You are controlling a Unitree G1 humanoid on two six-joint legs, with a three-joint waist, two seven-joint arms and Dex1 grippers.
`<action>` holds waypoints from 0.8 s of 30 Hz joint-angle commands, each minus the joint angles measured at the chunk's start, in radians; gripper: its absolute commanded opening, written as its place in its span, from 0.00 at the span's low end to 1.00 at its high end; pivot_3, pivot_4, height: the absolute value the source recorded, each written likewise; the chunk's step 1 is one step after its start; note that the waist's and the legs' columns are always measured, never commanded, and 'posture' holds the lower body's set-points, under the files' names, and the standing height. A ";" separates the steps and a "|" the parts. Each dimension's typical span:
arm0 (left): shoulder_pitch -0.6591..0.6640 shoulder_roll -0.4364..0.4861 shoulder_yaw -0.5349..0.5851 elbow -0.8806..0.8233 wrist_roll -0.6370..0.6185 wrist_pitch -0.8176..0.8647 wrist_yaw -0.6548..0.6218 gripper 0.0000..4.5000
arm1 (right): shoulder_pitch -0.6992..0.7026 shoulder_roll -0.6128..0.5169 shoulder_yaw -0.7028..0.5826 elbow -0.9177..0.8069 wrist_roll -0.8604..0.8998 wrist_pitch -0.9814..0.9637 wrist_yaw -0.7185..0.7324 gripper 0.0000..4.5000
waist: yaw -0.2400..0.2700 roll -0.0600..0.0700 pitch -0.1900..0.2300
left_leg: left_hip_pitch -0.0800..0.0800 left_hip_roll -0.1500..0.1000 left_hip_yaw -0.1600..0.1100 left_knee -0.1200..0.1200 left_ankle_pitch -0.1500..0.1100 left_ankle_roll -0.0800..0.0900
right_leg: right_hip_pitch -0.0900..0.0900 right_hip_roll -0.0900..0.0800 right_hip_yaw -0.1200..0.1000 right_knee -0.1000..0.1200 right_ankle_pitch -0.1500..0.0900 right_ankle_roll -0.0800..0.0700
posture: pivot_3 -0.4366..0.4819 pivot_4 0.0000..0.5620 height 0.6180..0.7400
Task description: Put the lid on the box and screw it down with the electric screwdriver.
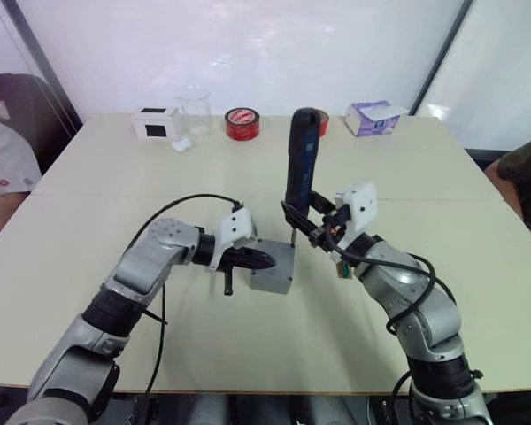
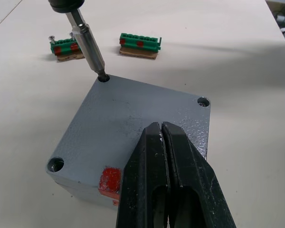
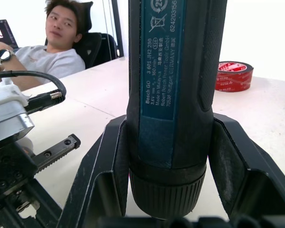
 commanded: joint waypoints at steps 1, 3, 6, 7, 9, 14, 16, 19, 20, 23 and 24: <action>0.021 -0.002 -0.014 0.006 0.020 0.010 0.016 0.00 | 0.047 0.008 0.005 0.063 -0.006 0.049 -0.007 0.39 | 0.000 0.000 -0.002 | 0.000 0.000 0.000 0.000 0.000 0.000 | 0.000 0.000 0.000 0.000 0.000 0.000 | 0.48 0.27 1.00; 0.026 -0.002 -0.014 -0.001 0.019 0.013 0.021 0.00 | 0.064 0.022 -0.018 0.052 0.015 0.030 -0.001 0.39 | 0.000 0.000 -0.003 | 0.000 0.000 0.000 0.000 0.000 0.000 | 0.000 0.000 0.000 0.000 0.000 0.000 | 0.48 0.27 1.00; 0.032 0.003 -0.012 0.001 0.019 0.010 0.020 0.00 | 0.086 0.025 -0.029 0.039 0.021 0.008 0.014 0.39 | 0.000 0.000 -0.004 | 0.000 0.001 -0.001 0.000 0.000 0.000 | 0.000 0.000 0.000 0.000 0.000 0.000 | 0.48 0.27 1.00; 0.032 0.003 -0.012 0.003 0.019 0.009 0.019 0.00 | 0.093 0.023 -0.027 0.039 0.018 0.001 0.019 0.39 | 0.000 0.000 -0.004 | 0.000 0.001 -0.001 0.000 0.000 0.000 | 0.000 0.000 0.000 0.000 0.000 0.000 | 0.48 0.27 1.00; 0.030 0.004 -0.011 0.005 0.020 0.008 0.018 0.00 | 0.101 0.017 -0.018 0.043 0.008 -0.008 0.026 0.39 | -0.001 0.000 -0.004 | 0.000 0.001 -0.001 0.000 0.000 0.000 | 0.000 0.000 0.000 0.000 0.000 0.000 | 0.48 0.27 1.00; 0.021 0.005 -0.011 0.012 0.022 0.008 0.013 0.00 | 0.102 0.001 0.005 0.069 -0.030 -0.015 0.030 0.39 | -0.001 0.000 -0.004 | 0.000 0.001 -0.001 0.000 0.000 0.000 | 0.000 0.000 0.000 0.000 0.000 -0.001 | 0.48 0.27 1.00; 0.019 0.006 -0.011 0.015 0.022 0.007 0.011 0.00 | 0.102 -0.003 0.007 0.077 -0.039 -0.019 0.028 0.39 | -0.001 0.000 -0.004 | 0.000 0.002 -0.001 0.000 0.000 0.000 | 0.000 0.000 0.000 0.000 0.000 -0.001 | 0.48 0.27 1.00; 0.019 0.006 -0.011 0.015 0.022 0.008 0.011 0.00 | 0.102 -0.004 0.006 0.080 -0.043 -0.022 0.030 0.39 | -0.001 0.000 -0.004 | 0.000 0.002 -0.001 0.000 0.000 0.000 | 0.000 0.000 0.000 -0.001 -0.001 -0.001 | 0.48 0.27 1.00; 0.020 0.006 -0.011 0.014 0.022 0.008 0.012 0.00 | 0.102 -0.004 0.005 0.079 -0.043 -0.022 0.031 0.39 | -0.001 0.000 -0.004 | 0.000 0.002 -0.001 0.000 0.000 0.000 | 0.000 0.000 0.000 -0.001 -0.001 -0.001 | 0.48 0.27 1.00; 0.020 0.004 -0.011 0.012 0.021 0.011 0.013 0.00 | 0.099 -0.006 0.001 0.076 -0.042 -0.021 0.034 0.39 | -0.001 0.000 -0.004 | 0.000 0.002 -0.001 0.000 0.000 0.000 | 0.000 0.000 0.000 -0.001 -0.001 -0.001 | 0.48 0.27 1.00; 0.020 0.004 -0.011 0.012 0.021 0.012 0.014 0.00 | 0.098 -0.008 -0.001 0.075 -0.042 -0.021 0.035 0.39 | -0.001 0.000 -0.004 | 0.000 0.002 -0.001 0.000 0.000 0.000 | 0.000 0.000 0.000 -0.001 -0.001 -0.001 | 0.48 0.27 1.00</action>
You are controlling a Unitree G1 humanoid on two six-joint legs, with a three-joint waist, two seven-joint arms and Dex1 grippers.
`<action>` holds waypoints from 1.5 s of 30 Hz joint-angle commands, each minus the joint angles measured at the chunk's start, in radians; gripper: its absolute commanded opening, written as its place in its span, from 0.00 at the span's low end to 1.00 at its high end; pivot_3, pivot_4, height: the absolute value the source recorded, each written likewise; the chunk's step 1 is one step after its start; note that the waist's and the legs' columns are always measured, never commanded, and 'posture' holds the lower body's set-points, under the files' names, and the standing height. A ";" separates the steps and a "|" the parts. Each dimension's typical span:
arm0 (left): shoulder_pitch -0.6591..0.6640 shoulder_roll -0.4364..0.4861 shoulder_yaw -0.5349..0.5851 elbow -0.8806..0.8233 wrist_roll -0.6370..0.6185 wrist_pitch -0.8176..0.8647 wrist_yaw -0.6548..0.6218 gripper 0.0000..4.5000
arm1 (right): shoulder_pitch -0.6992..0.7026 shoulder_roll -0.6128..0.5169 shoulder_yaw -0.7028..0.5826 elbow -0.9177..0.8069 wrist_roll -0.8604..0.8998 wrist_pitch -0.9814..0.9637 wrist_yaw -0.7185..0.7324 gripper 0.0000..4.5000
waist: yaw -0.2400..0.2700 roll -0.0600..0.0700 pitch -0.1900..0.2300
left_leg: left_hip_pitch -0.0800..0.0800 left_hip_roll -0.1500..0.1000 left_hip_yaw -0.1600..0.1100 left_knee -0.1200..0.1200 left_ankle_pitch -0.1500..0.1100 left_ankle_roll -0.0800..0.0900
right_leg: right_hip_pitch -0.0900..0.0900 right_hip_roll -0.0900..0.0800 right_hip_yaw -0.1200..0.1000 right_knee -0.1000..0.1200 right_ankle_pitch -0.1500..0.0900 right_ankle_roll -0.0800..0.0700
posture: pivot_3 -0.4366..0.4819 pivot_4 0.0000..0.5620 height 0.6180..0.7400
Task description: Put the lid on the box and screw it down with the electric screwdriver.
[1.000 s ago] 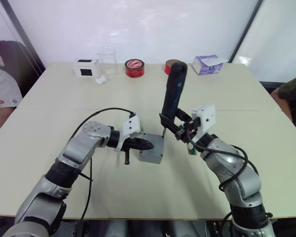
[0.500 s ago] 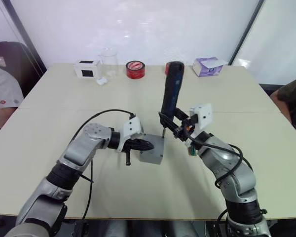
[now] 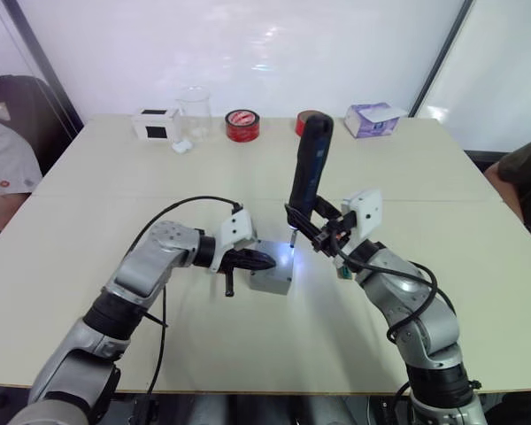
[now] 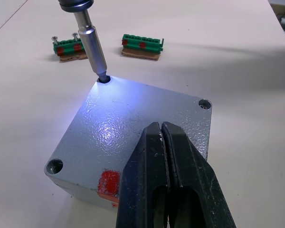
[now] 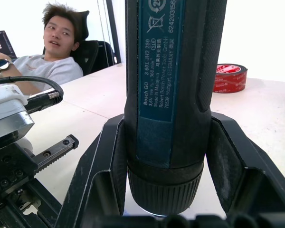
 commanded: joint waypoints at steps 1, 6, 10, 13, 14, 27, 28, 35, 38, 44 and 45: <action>0.007 0.007 -0.014 0.017 0.020 0.012 0.001 0.00 | 0.034 -0.026 0.016 0.075 -0.033 0.049 0.002 0.39 | 0.000 0.000 0.000 | 0.000 0.000 0.000 0.000 0.000 0.000 | 0.000 0.000 0.000 0.000 0.000 0.000 | 0.48 0.27 1.00; 0.007 0.003 -0.015 0.016 0.020 0.015 0.004 0.00 | 0.026 -0.037 0.003 0.064 -0.030 0.049 0.008 0.39 | 0.000 0.000 0.000 | 0.000 0.000 0.000 0.000 0.000 0.000 | 0.000 0.000 0.000 0.000 0.000 -0.001 | 0.48 0.27 1.00; 0.011 -0.004 -0.017 0.018 0.020 0.015 0.010 0.00 | -0.023 -0.055 -0.044 0.033 0.002 0.067 0.006 0.39 | 0.001 0.000 0.000 | -0.001 0.000 -0.001 0.000 0.000 0.000 | -0.001 -0.001 -0.001 -0.001 0.000 -0.001 | 0.48 0.27 1.00; 0.017 -0.010 -0.016 0.023 0.018 0.013 0.013 0.00 | -0.097 -0.095 -0.105 -0.018 0.058 0.123 0.012 0.39 | 0.002 0.001 0.001 | -0.002 0.000 -0.001 0.000 0.000 0.000 | -0.001 -0.002 -0.001 -0.001 0.000 -0.001 | 0.48 0.27 1.00; 0.020 -0.014 -0.013 0.025 0.014 0.014 0.015 0.00 | -0.136 -0.117 -0.138 -0.038 0.091 0.162 0.009 0.39 | 0.004 0.004 0.002 | -0.002 0.000 -0.001 0.000 0.000 0.000 | -0.002 -0.002 -0.001 -0.001 0.000 -0.001 | 0.48 0.27 1.00; 0.021 -0.094 0.182 -0.019 -0.167 0.144 0.094 0.00 | -0.629 -0.394 -0.607 0.201 0.554 1.008 -0.156 0.39 | 0.001 0.008 0.013 | -0.022 -0.001 -0.003 -0.001 -0.001 0.002 | -0.020 -0.003 -0.003 0.000 0.001 0.000 | 0.48 0.27 1.00; 0.022 -0.073 0.192 -0.050 -0.186 0.163 0.079 0.00 | -0.626 -0.448 -0.599 0.239 0.539 1.066 -0.146 0.39 | 0.001 0.009 0.013 | -0.022 -0.001 -0.004 -0.001 -0.002 0.003 | -0.020 -0.002 -0.003 0.000 0.001 0.001 | 0.48 0.27 1.00; 0.043 0.087 0.174 -0.252 -0.242 0.209 -0.019 0.00 | -0.420 -0.840 -0.330 0.486 0.727 1.127 -0.059 0.39 | 0.000 0.015 0.021 | -0.038 -0.002 -0.002 -0.002 -0.004 0.007 | -0.036 -0.002 -0.003 -0.001 0.000 0.001 | 0.48 0.27 1.00; 0.059 0.126 0.150 -0.311 -0.241 0.208 -0.040 0.00 | -0.405 -0.874 -0.255 0.551 0.793 1.127 -0.064 0.39 | -0.008 0.016 0.024 | -0.037 -0.003 0.001 -0.001 -0.004 0.008 | -0.037 -0.001 -0.001 -0.001 0.001 0.002 | 0.48 0.27 1.00; 0.085 0.146 0.126 -0.374 -0.245 0.214 -0.022 0.00 | -0.414 -0.846 -0.171 0.656 0.767 1.127 -0.099 0.39 | 0.000 0.015 0.025 | -0.036 -0.002 0.001 0.001 -0.004 0.007 | -0.036 0.003 0.000 0.000 0.000 0.001 | 0.48 0.27 1.00; 0.086 0.146 0.125 -0.378 -0.244 0.215 -0.017 0.00 | -0.420 -0.842 -0.161 0.669 0.755 1.127 -0.098 0.39 | 0.001 0.015 0.025 | -0.036 -0.002 0.002 0.001 -0.004 0.007 | -0.036 0.003 0.000 0.000 0.000 0.001 | 0.48 0.27 1.00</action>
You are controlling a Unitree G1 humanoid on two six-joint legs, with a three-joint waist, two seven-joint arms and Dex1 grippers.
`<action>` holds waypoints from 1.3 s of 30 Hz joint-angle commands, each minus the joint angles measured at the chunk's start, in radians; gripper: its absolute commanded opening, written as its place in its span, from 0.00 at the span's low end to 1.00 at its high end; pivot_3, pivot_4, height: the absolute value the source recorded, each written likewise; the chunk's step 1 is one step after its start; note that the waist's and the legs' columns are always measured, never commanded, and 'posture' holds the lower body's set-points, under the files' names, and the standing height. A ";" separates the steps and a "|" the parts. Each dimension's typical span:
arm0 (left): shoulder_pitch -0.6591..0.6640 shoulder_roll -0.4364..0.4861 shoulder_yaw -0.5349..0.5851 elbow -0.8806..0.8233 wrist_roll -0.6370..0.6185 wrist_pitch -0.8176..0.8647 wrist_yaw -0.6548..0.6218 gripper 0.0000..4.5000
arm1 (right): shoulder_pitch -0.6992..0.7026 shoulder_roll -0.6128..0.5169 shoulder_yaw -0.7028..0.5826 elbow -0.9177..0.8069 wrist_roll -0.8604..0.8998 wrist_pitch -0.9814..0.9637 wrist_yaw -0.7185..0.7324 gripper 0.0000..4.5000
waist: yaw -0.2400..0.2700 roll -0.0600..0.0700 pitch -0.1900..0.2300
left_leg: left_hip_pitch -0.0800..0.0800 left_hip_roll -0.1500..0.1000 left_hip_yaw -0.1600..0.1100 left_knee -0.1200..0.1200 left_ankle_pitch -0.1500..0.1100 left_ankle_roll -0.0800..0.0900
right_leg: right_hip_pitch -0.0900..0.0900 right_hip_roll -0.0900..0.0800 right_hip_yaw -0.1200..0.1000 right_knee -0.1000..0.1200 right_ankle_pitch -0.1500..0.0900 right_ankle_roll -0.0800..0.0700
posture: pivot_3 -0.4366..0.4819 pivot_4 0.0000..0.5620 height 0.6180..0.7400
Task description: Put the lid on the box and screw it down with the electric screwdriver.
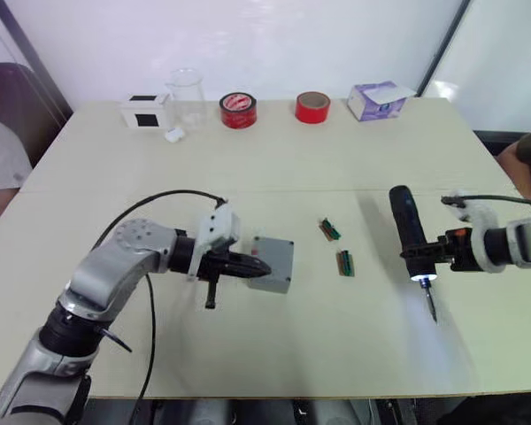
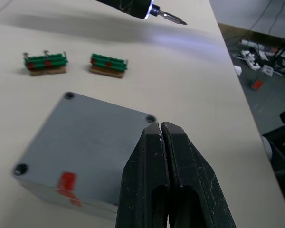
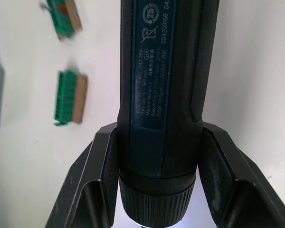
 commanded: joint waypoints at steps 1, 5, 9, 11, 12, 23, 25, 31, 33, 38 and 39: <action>-0.003 0.010 0.005 -0.046 -0.013 0.005 0.017 0.00 | -0.045 0.004 0.009 0.035 -0.021 0.006 0.000 0.39 | 0.000 0.000 0.000 | 0.000 0.000 0.000 0.000 0.000 0.000 | 0.000 0.000 0.000 0.000 0.000 0.000 | 0.48 0.27 1.00; 0.006 0.019 0.020 -0.057 -0.014 0.018 0.040 0.00 | -0.063 0.017 0.042 0.070 -0.089 0.006 0.016 0.39 | 0.000 0.000 0.000 | -0.001 -0.001 0.001 0.000 0.000 0.000 | 0.000 -0.001 0.001 -0.001 0.001 0.001 | 0.48 0.27 1.00; -0.007 0.028 0.046 -0.031 -0.024 0.026 0.056 0.00 | -0.054 0.021 0.078 0.050 -0.142 0.006 0.051 0.62 | 0.000 0.000 0.000 | -0.001 -0.001 0.001 0.000 0.000 0.000 | 0.000 -0.002 0.000 0.000 0.001 0.002 | 0.48 0.27 1.00; -0.024 0.028 0.072 -0.004 -0.040 0.036 0.062 0.00 | -0.054 0.031 0.080 0.042 -0.173 0.006 0.059 0.74 | 0.000 0.000 0.000 | 0.000 -0.001 0.001 0.000 0.000 0.000 | 0.000 -0.001 0.000 0.000 0.001 0.002 | 0.48 0.27 1.00; -0.037 0.025 0.088 0.013 -0.048 0.042 0.068 0.00 | -0.055 0.035 0.077 0.042 -0.183 0.006 0.062 0.82 | 0.001 0.000 0.000 | 0.000 -0.001 0.001 0.000 0.000 0.000 | 0.001 -0.001 0.000 0.000 0.001 0.002 | 0.48 0.27 1.00; -0.116 0.065 0.198 0.304 0.000 -0.041 0.088 0.00 | -0.136 -0.010 0.037 -0.128 -0.326 -0.181 0.241 0.98 | -0.004 -0.001 0.000 | 0.000 -0.001 0.003 0.002 0.000 0.000 | 0.001 -0.002 0.000 0.000 0.003 0.005 | 0.48 0.27 1.00; -0.109 0.059 0.174 0.329 0.033 -0.069 0.093 0.00 | -0.147 -0.017 0.027 -0.190 -0.330 -0.232 0.296 0.98 | -0.001 -0.001 0.000 | 0.000 -0.001 0.003 0.001 0.000 0.000 | 0.000 -0.002 0.000 0.000 0.003 0.005 | 0.48 0.27 1.00; -0.082 0.005 0.053 0.389 0.153 -0.172 0.102 0.00 | -0.010 0.034 0.002 -0.547 -0.254 -0.355 0.450 0.98 | 0.006 -0.001 0.000 | 0.000 -0.001 0.003 0.001 0.000 0.000 | 0.001 -0.002 -0.001 0.000 0.003 0.005 | 0.48 0.27 1.00; -0.079 -0.022 0.017 0.397 0.174 -0.184 0.100 0.00 | 0.058 0.050 0.052 -0.664 -0.273 -0.398 0.462 0.98 | 0.008 -0.002 0.000 | -0.001 -0.001 0.003 0.002 0.000 0.000 | 0.001 -0.003 -0.001 0.000 0.003 0.005 | 0.48 0.27 1.00; -0.093 -0.078 -0.046 0.431 0.226 -0.223 0.088 0.00 | 0.174 0.138 0.187 -0.782 -0.358 -0.484 0.438 0.98 | 0.004 -0.002 -0.001 | -0.001 -0.002 0.002 0.004 0.000 0.000 | 0.002 -0.004 0.000 0.001 0.004 0.006 | 0.48 0.27 1.00; -0.097 -0.082 -0.059 0.439 0.240 -0.237 0.082 0.00 | 0.179 0.155 0.217 -0.784 -0.384 -0.498 0.429 0.98 | 0.003 -0.002 -0.001 | 0.000 -0.002 0.002 0.004 0.000 0.000 | 0.002 -0.004 0.000 0.001 0.004 0.006 | 0.48 0.27 1.00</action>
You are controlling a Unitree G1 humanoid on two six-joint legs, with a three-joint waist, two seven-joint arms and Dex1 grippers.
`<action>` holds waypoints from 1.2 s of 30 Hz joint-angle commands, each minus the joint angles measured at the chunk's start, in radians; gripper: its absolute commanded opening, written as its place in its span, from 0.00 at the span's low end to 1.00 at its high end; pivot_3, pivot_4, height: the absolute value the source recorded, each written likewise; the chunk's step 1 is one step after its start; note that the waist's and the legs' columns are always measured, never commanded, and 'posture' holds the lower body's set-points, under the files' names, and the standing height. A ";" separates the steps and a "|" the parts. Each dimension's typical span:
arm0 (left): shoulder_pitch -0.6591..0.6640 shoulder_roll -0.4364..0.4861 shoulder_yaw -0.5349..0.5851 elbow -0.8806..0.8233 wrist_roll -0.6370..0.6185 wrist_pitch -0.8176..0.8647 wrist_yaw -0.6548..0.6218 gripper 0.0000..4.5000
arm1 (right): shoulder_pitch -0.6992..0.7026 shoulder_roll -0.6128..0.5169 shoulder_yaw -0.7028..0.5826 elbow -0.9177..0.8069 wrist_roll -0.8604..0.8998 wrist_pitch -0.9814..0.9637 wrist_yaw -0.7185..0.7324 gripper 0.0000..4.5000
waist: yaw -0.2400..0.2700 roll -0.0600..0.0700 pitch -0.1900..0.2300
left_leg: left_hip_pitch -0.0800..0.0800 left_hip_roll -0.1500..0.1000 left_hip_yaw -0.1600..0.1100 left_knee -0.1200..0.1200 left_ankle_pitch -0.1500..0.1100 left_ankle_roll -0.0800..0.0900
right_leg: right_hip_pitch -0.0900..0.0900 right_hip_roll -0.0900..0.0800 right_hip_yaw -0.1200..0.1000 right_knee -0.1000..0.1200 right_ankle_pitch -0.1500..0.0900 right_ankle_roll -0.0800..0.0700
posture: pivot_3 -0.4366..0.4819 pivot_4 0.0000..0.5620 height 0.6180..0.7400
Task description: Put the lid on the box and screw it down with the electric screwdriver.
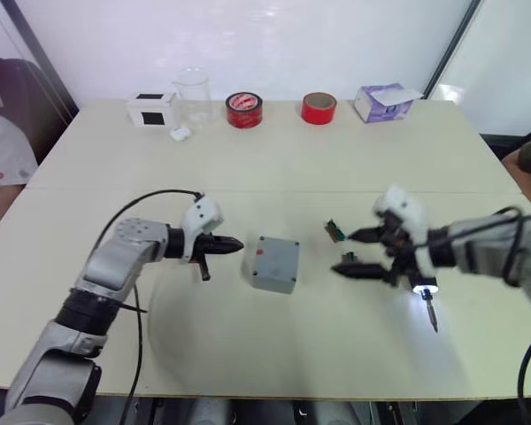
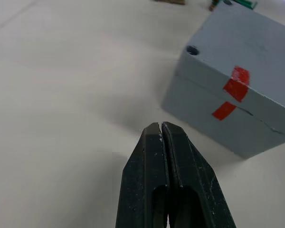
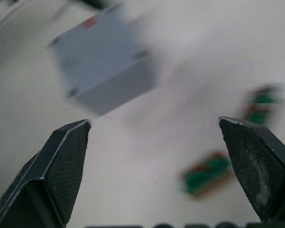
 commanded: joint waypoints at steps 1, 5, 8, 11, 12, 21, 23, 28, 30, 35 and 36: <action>-0.026 -0.008 -0.030 0.011 0.044 -0.054 -0.020 0.00 | 0.009 0.040 0.069 -0.040 -0.086 -0.067 -0.025 0.98 | -0.003 0.000 0.000 | 0.000 0.000 0.000 0.000 0.000 0.000 | 0.000 0.000 0.000 0.000 0.000 0.000 | 0.48 0.27 1.00; -0.053 -0.039 -0.054 0.049 0.075 -0.090 -0.027 0.00 | 0.002 0.133 0.139 -0.018 -0.125 -0.077 -0.047 0.98 | -0.003 0.000 0.000 | 0.000 0.000 0.000 0.002 0.000 0.000 | 0.000 0.001 0.000 0.001 0.000 0.000 | 0.48 0.27 1.00; -0.078 -0.074 -0.063 0.074 0.086 -0.099 -0.034 0.00 | 0.000 0.180 0.150 -0.017 -0.124 -0.064 -0.044 0.98 | 0.000 0.000 0.000 | 0.000 0.000 0.000 0.003 0.000 0.000 | 0.000 0.002 -0.001 0.002 0.000 0.000 | 0.48 0.27 1.00; -0.112 -0.114 -0.073 0.118 0.103 -0.123 -0.033 0.00 | -0.006 0.219 0.161 -0.018 -0.116 -0.045 -0.047 0.98 | 0.002 0.000 0.000 | 0.000 0.000 0.000 0.005 0.000 0.000 | 0.001 0.001 -0.001 0.002 0.000 0.000 | 0.48 0.27 1.00; -0.128 -0.130 -0.076 0.141 0.111 -0.134 -0.031 0.00 | -0.007 0.229 0.163 -0.020 -0.113 -0.037 -0.048 0.98 | 0.002 0.000 0.000 | -0.001 0.000 0.000 0.006 0.000 0.000 | 0.002 0.000 -0.001 0.002 0.000 0.000 | 0.48 0.27 1.00; -0.180 -0.137 -0.021 0.278 0.161 -0.210 -0.008 0.00 | 0.007 0.175 0.096 -0.079 -0.136 -0.024 -0.039 0.98 | -0.004 0.000 0.000 | -0.001 -0.001 -0.002 0.009 0.000 0.000 | 0.003 0.001 -0.001 0.002 0.001 0.001 | 0.48 0.27 1.00; -0.152 -0.095 0.004 0.247 0.147 -0.190 -0.019 0.00 | 0.015 0.124 0.077 -0.083 -0.154 -0.053 -0.015 0.98 | -0.005 0.000 0.000 | -0.001 0.000 -0.005 0.009 0.000 0.000 | 0.003 0.001 -0.001 0.003 0.001 0.002 | 0.48 0.27 1.00; -0.036 0.023 0.023 0.085 0.115 -0.104 -0.085 0.00 | 0.002 0.086 0.078 -0.031 -0.219 -0.138 0.012 0.98 | -0.006 0.000 0.000 | 0.000 0.000 -0.006 0.009 0.000 0.001 | 0.003 0.002 -0.001 0.004 0.001 0.001 | 0.48 0.27 1.00; 0.005 0.051 0.023 0.012 0.089 -0.055 -0.110 0.00 | -0.006 0.096 0.100 0.001 -0.255 -0.172 0.015 0.98 | -0.004 0.000 0.000 | 0.000 0.001 -0.006 0.009 0.000 0.001 | 0.003 0.001 -0.001 0.004 0.001 0.001 | 0.48 0.27 1.00; 0.072 0.061 -0.007 -0.101 0.080 -0.003 -0.113 0.00 | -0.029 0.149 0.187 0.092 -0.375 -0.293 0.027 0.98 | 0.004 0.000 0.000 | 0.000 0.000 -0.006 0.011 0.000 0.000 | 0.004 0.000 -0.002 0.004 0.001 0.001 | 0.48 0.27 1.00; 0.072 0.054 -0.014 -0.109 0.085 -0.002 -0.108 0.00 | -0.031 0.154 0.198 0.096 -0.388 -0.307 0.038 0.98 | 0.005 0.000 0.000 | 0.000 0.000 -0.006 0.011 0.000 0.000 | 0.004 0.000 -0.002 0.004 0.001 0.001 | 0.48 0.27 1.00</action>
